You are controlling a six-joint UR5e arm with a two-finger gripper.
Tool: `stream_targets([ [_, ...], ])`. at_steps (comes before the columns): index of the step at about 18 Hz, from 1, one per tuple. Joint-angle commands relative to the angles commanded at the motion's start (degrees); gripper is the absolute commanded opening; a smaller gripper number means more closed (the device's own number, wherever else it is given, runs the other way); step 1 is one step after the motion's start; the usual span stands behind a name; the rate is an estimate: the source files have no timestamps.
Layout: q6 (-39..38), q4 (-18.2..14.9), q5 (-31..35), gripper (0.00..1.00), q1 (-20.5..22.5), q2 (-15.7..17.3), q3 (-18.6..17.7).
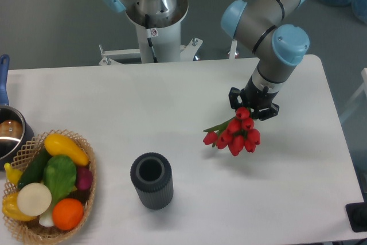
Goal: Place the flowers on the table
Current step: 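Lower the held tulips toward the table surface beside the black vase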
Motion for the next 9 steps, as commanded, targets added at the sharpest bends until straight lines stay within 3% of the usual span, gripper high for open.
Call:
stream_targets([
  [9,0.09,0.26,0.35,0.38,-1.49,-2.11,0.09],
])
